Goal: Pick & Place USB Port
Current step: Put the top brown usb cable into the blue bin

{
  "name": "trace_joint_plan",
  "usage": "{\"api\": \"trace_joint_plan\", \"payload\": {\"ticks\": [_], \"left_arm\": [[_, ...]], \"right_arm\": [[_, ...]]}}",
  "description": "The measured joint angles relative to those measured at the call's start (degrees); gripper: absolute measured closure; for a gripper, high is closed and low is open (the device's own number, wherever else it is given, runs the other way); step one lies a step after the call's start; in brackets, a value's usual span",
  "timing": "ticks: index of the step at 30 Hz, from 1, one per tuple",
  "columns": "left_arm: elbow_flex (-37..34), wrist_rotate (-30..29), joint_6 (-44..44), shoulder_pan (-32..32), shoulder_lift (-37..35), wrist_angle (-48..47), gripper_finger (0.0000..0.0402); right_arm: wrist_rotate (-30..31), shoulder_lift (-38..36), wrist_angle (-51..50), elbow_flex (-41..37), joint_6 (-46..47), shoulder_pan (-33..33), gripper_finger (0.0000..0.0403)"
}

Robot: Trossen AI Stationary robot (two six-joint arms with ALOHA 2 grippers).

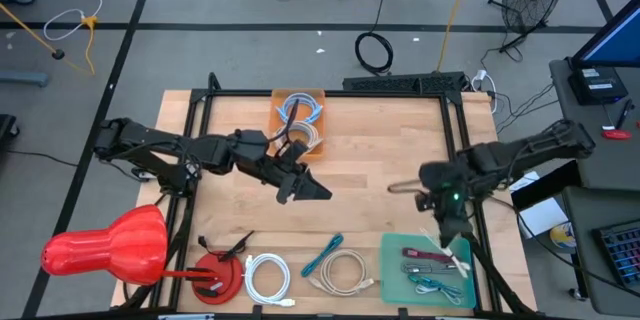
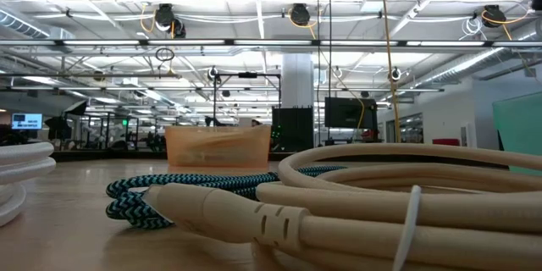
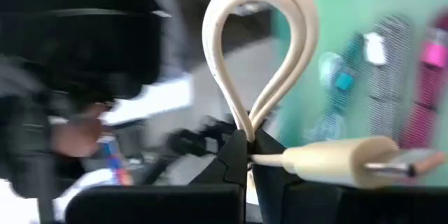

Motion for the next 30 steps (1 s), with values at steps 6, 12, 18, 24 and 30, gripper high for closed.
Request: {"api": "trace_joint_plan", "payload": {"ticks": [6, 12, 18, 24, 30], "left_arm": [[0.0, 0.0, -0.38, 0.86, 0.02, -2.37, 0.0332], [0.0, 1.33, -1.94, 1.89, 0.02, -2.86, 0.0332], [0.0, 3.09, -2.63, 3.02, 0.02, -2.95, 0.0332], [-0.02, 8.22, -2.44, 5.31, 0.02, -5.25, 0.0332], [-0.02, 14.75, -1.48, 6.9, 0.02, -5.81, 0.0332]], "right_arm": [[14.16, 3.08, -8.92, 0.0, -4.4, 10.14, 0.0403], [22.62, 7.95, -12.12, 0.02, -2.87, 18.01, 0.0403], [27.89, 15.08, -14.49, 3.36, -0.16, 23.1, 0.0403], [32.47, 24.08, -17.95, 11.97, -2.07, 23.95, 0.0403], [32.42, 31.23, -19.57, 17.8, -4.06, 25.01, 0.0403]]}}
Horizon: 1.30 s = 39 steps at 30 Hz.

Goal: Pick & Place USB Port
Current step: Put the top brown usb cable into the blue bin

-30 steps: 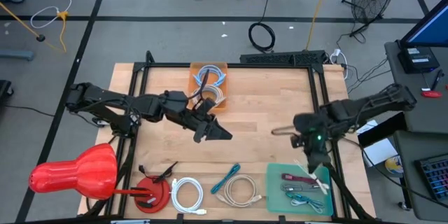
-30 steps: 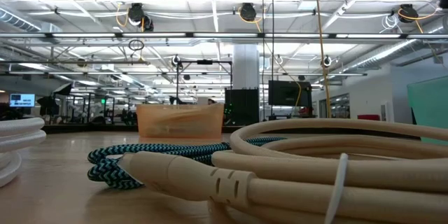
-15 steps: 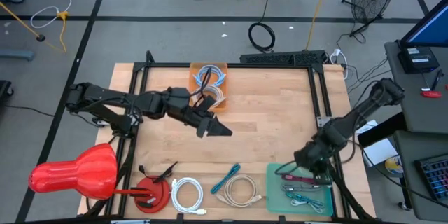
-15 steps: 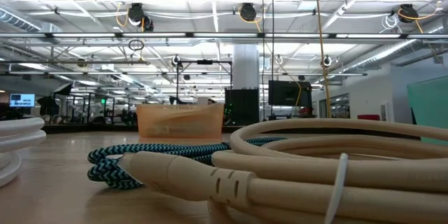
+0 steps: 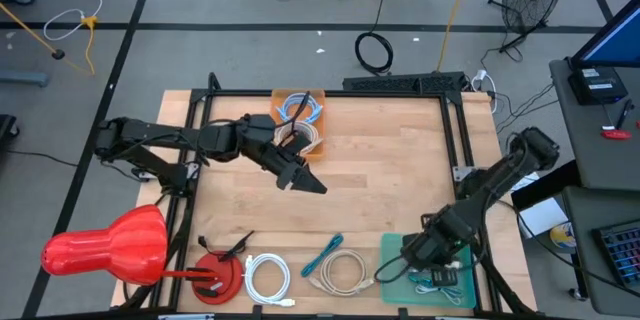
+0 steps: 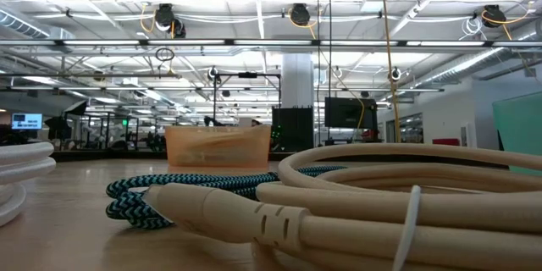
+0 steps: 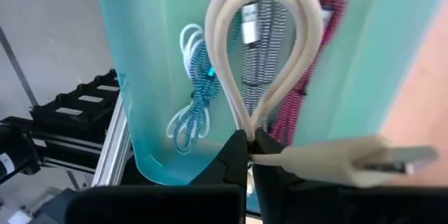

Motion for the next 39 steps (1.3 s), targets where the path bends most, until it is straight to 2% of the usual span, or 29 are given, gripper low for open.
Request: {"api": "trace_joint_plan", "payload": {"ticks": [7, 18, 27, 31, 39], "left_arm": [[0.0, 6.13, 3.89, -0.01, 0.0, -0.85, 0.0332], [-0.02, 8.51, 7.18, 0.54, 0.0, -4.77, 0.0332], [-0.02, 9.01, 8.42, 0.82, 0.0, -4.99, 0.0332], [-0.02, 8.7, 8.58, 0.86, 0.0, -5.01, 0.0332], [-0.02, 8.15, 8.38, 0.73, 0.0, -4.01, 0.0332]], "right_arm": [[-1.25, 7.2, -0.56, 0.05, -0.53, 2.91, 0.0403], [-1.47, 13.4, 6.75, -0.27, -0.49, 6.0, 0.0403], [-1.86, 17.66, 12.95, -0.27, -0.51, 6.05, 0.0403], [-4.3, 18.76, 15.85, -0.27, 0.18, 6.07, 0.0403], [-1.61, 18.74, 12.27, -0.29, 0.54, 6.18, 0.0403]]}}
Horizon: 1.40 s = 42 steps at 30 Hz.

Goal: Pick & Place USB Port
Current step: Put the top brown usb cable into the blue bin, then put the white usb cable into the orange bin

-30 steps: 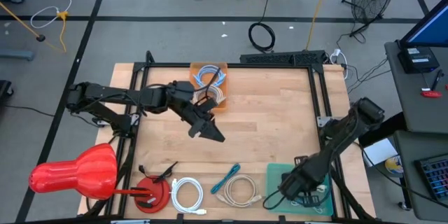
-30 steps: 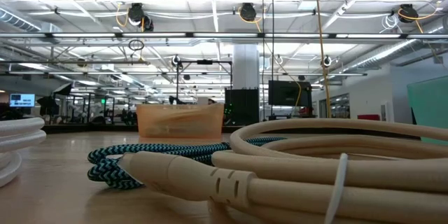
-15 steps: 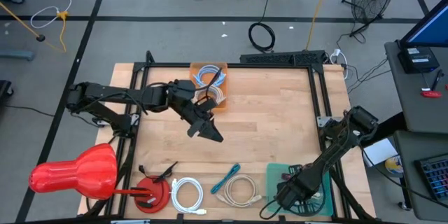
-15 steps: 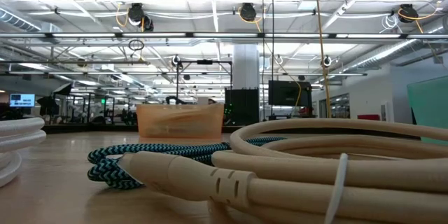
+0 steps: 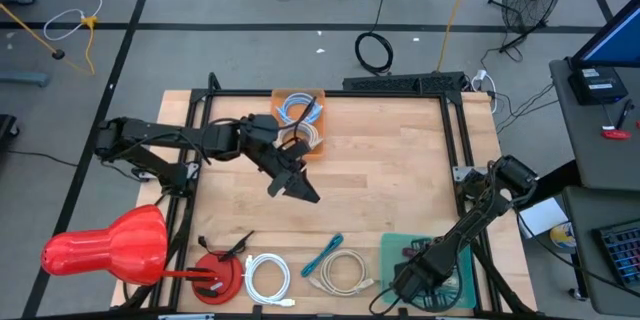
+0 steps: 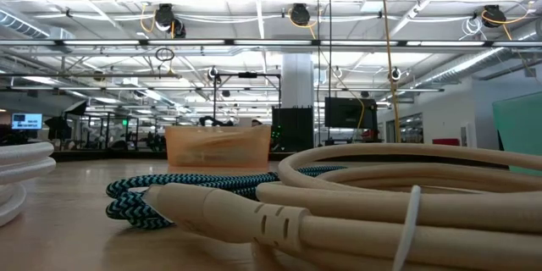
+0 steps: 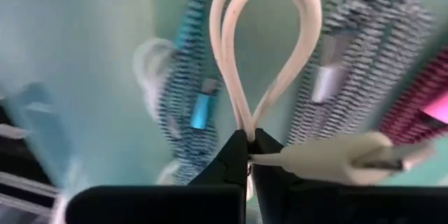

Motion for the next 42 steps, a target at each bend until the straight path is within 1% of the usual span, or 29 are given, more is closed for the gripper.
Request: {"api": "trace_joint_plan", "payload": {"ticks": [7, 11, 13, 19, 22, 24, 27, 31, 34, 36, 39, 42], "left_arm": [[0.0, -0.04, -0.12, 0.04, 0.0, 0.18, 0.0332], [0.0, 0.0, -0.17, 0.02, 0.0, 0.17, 0.0332], [0.0, 0.16, -0.15, 0.02, 0.0, 0.17, 0.0332], [0.0, 0.47, 0.2, 0.0, 0.0, 0.12, 0.0332], [0.0, 0.66, 0.28, 0.0, 0.0, 0.12, 0.0332], [0.0, 0.98, 0.33, 0.0, 0.0, 0.12, 0.0332], [0.0, 1.07, 1.02, 0.0, 0.0, -0.04, 0.0332], [0.0, 1.11, 1.69, 0.0, 0.0, -0.66, 0.0332], [0.0, 1.11, 1.79, 0.0, 0.0, -0.94, 0.0332], [0.0, 1.12, 2.08, 0.0, 0.0, -1.18, 0.0332], [0.0, 1.08, 2.16, 0.0, 0.0, -1.02, 0.0332], [0.0, 1.03, 2.14, 0.0, 0.0, -0.48, 0.0332]], "right_arm": [[-0.33, 0.0, -0.21, -3.19, 0.0, 0.05, 0.0403], [-4.44, 0.0, 1.89, -5.01, 0.01, 0.24, 0.0403], [-5.5, 0.0, 2.41, -5.14, -0.03, 0.24, 0.0403], [-5.94, 0.0, 2.91, -5.14, 0.52, 0.22, 0.0402], [-6.13, -0.35, 3.8, -5.18, 1.35, 0.22, 0.039], [-6.01, -1.14, 5.06, -5.18, 2.08, 0.22, 0.0375], [-4.23, -2.64, 7.21, -5.18, 3.68, 0.16, 0.035], [-2.23, -4.82, 7.11, -5.16, 5.58, -0.71, 0.0319], [-0.84, -7.14, 6.48, -5.18, 7.31, -1.9, 0.0306], [1.11, -9.48, 6.52, -5.18, 7.63, -2.77, 0.0302], [6.09, -13.92, 6.53, -5.18, 7.85, -4.8, 0.0303], [12.78, -19.09, 6.65, -5.18, 8.07, -8.0, 0.0306]]}}
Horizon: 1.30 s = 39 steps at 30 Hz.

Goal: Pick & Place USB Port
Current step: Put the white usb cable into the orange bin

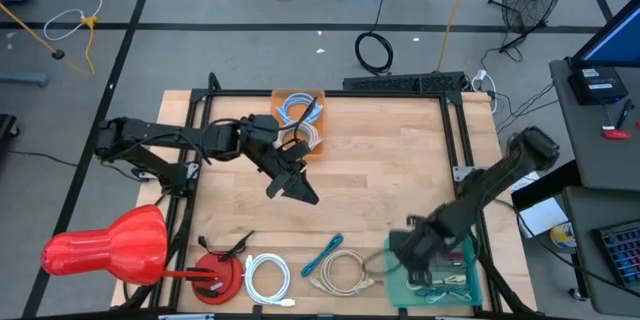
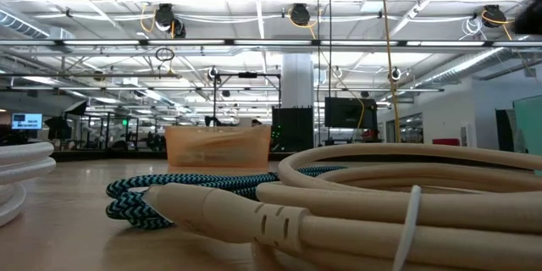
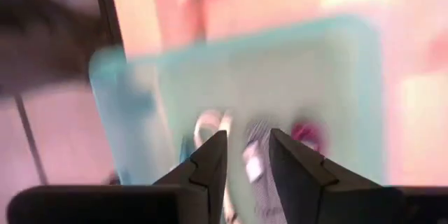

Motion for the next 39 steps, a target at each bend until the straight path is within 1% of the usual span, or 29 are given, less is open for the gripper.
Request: {"api": "trace_joint_plan", "payload": {"ticks": [5, 9, 11, 12, 15, 18, 19, 22, 25, 28, 31, 34, 37, 39], "left_arm": [[0.0, -0.42, 0.0, 0.0, 0.0, 1.38, 0.0332], [0.0, -1.09, 0.0, 0.0, 0.0, 2.85, 0.0332], [0.0, -1.15, -0.08, 0.0, 0.0, 3.78, 0.0332], [0.0, -1.26, -0.28, 0.0, 0.0, 4.17, 0.0332], [0.0, -1.55, -0.98, 0.0, 0.0, 4.81, 0.0332], [0.0, -1.55, -1.8, -0.51, 0.0, 4.82, 0.0332], [0.0, -1.59, -1.75, -0.86, 0.0, 4.74, 0.0332], [0.0, -1.7, -0.35, -2.96, 0.0, 4.62, 0.0332], [0.0, -4.47, 2.01, -5.95, -0.02, 2.94, 0.0332], [0.0, -8.41, 2.49, -9.0, -0.02, -1.15, 0.0332], [0.0, -12.76, 0.31, -12.17, 0.0, -7.47, 0.0332], [0.0, -18.91, -1.8, -15.71, -0.01, -14.54, 0.0332], [0.0, -24.93, -3.02, -19.45, -0.02, -20.45, 0.0332], [0.0, -27.28, -3.17, -21.65, 0.0, -23.32, 0.0332]], "right_arm": [[11.35, -8.85, 1.61, 0.0, 1.35, -6.69, 0.0309], [21.91, -14.75, 5.97, 0.02, 0.57, -11.87, 0.0309], [26.19, -16.89, 8.83, 0.02, -1.01, -14.43, 0.0309], [27.75, -17.72, 10.55, 0.02, -2.19, -15.81, 0.0309], [29.37, -19.35, 15.37, 0.02, -5.91, -19.9, 0.031], [28.9, -20.15, 18.28, 0.03, -9.01, -23.86, 0.031], [27.84, -20.27, 18.69, 0.04, -10.12, -25.38, 0.031], [22.96, -20.32, 18.44, 0.07, -13.23, -29.95, 0.031], [17.45, -20.34, 18.43, 0.07, -16.33, -34.35, 0.031], [12.24, -20.32, 18.3, 0.04, -19.8, -38.03, 0.031], [7.6, -20.32, 18.28, 0.04, -23.07, -40.91, 0.0309], [3.56, -20.32, 18.17, 0.04, -25.97, -42.95, 0.0309], [0.78, -20.32, 18.17, 0.04, -28.72, -44.21, 0.031], [0.65, -20.32, 18.17, 0.04, -30.12, -44.72, 0.0309]]}}
